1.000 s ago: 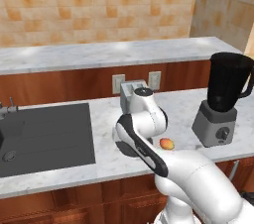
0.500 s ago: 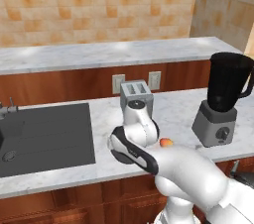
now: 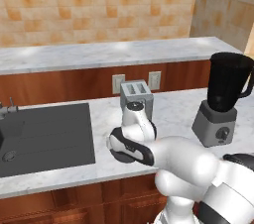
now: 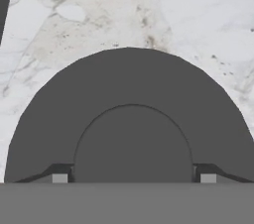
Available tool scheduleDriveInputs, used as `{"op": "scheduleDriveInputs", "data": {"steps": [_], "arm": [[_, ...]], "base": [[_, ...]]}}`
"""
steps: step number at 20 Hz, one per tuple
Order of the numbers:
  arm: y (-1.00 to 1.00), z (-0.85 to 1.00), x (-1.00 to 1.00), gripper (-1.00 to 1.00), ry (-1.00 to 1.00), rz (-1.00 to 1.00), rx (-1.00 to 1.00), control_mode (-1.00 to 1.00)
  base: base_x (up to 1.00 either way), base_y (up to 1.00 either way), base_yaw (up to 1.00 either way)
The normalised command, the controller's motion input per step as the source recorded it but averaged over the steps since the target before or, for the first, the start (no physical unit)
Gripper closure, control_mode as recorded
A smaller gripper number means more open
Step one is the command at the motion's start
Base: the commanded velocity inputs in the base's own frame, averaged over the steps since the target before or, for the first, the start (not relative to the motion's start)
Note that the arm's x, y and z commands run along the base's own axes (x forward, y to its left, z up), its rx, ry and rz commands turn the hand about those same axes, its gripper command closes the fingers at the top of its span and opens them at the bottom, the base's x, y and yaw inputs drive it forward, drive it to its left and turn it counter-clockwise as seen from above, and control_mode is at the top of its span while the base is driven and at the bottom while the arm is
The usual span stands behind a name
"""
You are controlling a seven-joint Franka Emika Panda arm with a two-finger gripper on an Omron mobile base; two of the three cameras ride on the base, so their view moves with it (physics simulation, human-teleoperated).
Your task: Open the blender lid, put the mango in the blender, close the lid, and start the blender.
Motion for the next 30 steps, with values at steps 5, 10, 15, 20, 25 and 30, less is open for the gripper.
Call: {"op": "scheduleDriveInputs", "data": {"steps": [5, 10, 15, 20, 25, 30], "arm": [[0.03, -0.15, 0.16, -1.0, 0.0, 0.0, 0.0, -1.0], [0.0, 0.02, -0.02, -1.0, 0.0, 0.0, 0.0, -1.0], [-0.21, 0.41, -0.25, -1.0, -0.02, -0.02, 0.0, -1.0], [-0.45, 0.55, -0.32, -1.0, -0.13, -0.03, 0.0, -1.0], [-0.9, 0.16, -0.34, -1.0, -0.08, -0.03, 0.02, -1.0], [-0.98, 0.0, -0.27, -1.0, -0.01, -0.06, 0.0, -1.0]], "base": [[0.0, 0.0, 0.0], [0.0, 0.0, 0.0], [0.0, 0.0, 0.0], [0.0, 0.0, 0.0], [0.0, 0.0, 0.0], [0.0, 0.0, 0.0]]}}
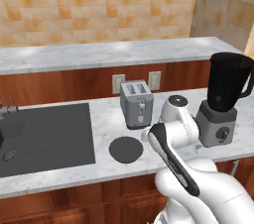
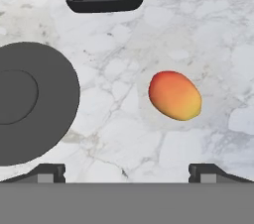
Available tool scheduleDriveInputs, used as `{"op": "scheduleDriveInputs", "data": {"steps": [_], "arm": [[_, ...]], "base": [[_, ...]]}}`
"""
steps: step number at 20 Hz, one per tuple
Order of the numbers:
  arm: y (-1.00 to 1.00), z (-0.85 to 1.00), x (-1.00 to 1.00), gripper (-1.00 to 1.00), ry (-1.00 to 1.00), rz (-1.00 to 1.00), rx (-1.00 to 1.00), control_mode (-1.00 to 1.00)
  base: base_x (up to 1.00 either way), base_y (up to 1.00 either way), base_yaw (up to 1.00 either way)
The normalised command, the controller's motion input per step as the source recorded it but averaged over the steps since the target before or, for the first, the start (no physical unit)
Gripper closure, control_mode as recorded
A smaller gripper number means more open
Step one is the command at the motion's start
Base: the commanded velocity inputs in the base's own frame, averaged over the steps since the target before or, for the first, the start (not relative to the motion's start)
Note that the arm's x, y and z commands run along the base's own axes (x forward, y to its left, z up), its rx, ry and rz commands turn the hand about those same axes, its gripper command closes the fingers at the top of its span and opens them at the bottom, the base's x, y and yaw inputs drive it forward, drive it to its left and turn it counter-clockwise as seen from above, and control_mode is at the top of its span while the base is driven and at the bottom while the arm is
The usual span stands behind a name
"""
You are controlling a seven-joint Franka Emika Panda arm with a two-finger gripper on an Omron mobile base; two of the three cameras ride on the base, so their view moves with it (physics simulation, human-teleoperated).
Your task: Open the blender lid, put the mango in the blender, close the lid, and start the blender.
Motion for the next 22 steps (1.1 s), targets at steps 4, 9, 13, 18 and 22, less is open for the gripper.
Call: {"op": "scheduleDriveInputs", "data": {"steps": [4, 9, 13, 18, 22], "arm": [[-0.64, 0.0, -0.04, -1.0, -0.02, -0.02, 0.0, -1.0], [-0.28, 0.01, 0.06, -1.0, -0.02, 0.0, 0.0, -1.0], [-0.09, -0.3, 0.09, -1.0, 0.0, 0.0, 0.0, -1.0], [-0.01, -0.4, 0.35, -1.0, 0.0, 0.0, 0.0, -1.0], [0.0, -0.36, 0.36, -1.0, 0.04, 0.0, -0.04, -1.0]], "base": [[0.0, 0.0, 0.0], [0.0, 0.0, 0.0], [0.0, 0.0, 0.0], [0.0, 0.0, 0.0], [0.0, 0.0, 0.0]]}}
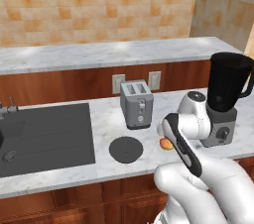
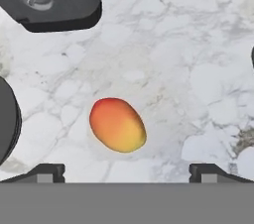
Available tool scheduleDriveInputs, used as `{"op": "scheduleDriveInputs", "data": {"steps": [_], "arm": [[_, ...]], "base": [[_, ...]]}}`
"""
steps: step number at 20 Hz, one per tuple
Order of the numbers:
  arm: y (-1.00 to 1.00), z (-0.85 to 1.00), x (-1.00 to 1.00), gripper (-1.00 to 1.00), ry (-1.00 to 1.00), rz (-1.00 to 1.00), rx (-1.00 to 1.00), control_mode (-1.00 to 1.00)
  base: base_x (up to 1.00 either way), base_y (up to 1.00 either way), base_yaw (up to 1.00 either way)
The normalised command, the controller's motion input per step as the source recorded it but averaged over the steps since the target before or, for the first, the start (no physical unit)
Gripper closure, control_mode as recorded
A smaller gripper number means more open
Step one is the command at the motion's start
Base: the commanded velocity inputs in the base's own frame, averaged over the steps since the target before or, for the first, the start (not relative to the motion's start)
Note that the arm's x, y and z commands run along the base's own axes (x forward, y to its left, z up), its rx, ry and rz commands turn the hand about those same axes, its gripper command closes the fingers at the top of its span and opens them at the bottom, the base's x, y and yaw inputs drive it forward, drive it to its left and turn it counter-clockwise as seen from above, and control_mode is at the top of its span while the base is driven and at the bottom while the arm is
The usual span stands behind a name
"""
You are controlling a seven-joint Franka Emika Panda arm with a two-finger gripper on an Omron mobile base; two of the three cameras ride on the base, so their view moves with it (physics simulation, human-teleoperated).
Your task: Open the blender lid, put the mango in the blender, close the lid, and start the blender.
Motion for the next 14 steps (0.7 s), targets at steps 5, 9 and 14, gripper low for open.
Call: {"op": "scheduleDriveInputs", "data": {"steps": [5, 9, 14], "arm": [[0.0, -0.63, 0.19, -1.0, 0.12, 0.01, -0.09, -1.0], [0.13, -0.63, 0.02, -1.0, 0.09, 0.07, -0.07, -1.0], [0.45, -0.47, -0.11, -1.0, 0.0, 0.16, -0.03, -1.0]], "base": [[0.0, 0.0, 0.0], [0.0, 0.0, 0.0], [0.0, 0.0, 0.0]]}}
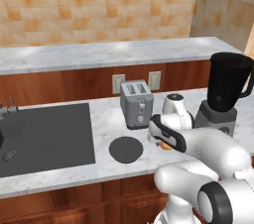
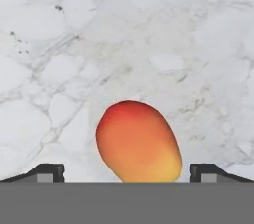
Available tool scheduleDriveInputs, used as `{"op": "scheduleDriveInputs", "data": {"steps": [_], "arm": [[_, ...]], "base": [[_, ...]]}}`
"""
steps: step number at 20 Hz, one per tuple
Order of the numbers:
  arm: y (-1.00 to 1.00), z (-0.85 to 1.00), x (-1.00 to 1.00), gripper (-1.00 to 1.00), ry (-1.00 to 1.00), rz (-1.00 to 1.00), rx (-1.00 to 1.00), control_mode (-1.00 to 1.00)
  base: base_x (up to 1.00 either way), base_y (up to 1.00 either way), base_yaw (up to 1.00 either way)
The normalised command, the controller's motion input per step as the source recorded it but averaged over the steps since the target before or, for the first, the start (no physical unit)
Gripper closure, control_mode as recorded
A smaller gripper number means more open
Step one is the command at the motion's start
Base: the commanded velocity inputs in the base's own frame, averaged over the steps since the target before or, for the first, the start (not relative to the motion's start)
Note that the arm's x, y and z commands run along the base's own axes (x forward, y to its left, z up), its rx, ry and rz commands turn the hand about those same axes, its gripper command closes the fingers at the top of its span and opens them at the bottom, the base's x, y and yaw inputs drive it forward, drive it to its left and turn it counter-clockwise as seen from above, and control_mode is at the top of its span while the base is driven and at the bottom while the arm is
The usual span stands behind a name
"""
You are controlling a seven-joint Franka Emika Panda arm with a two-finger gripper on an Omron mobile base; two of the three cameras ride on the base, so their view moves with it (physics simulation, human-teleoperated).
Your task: Open the blender lid, put the mango in the blender, close the lid, and start the blender.
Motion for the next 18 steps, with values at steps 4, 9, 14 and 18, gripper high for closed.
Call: {"op": "scheduleDriveInputs", "data": {"steps": [4, 9, 14, 18], "arm": [[0.13, -0.54, -0.12, -1.0, 0.0, 0.15, -0.01, -1.0], [0.0, -0.44, -0.02, -1.0, 0.0, 0.11, 0.0, -1.0], [-0.25, -0.16, 0.0, -1.0, -0.03, 0.05, 0.0, -1.0], [-0.16, -0.32, -0.01, -1.0, -0.04, 0.04, 0.0, -1.0]], "base": [[0.0, 0.0, 0.0], [0.0, 0.0, 0.0], [0.0, 0.0, 0.0], [0.0, 0.0, 0.0]]}}
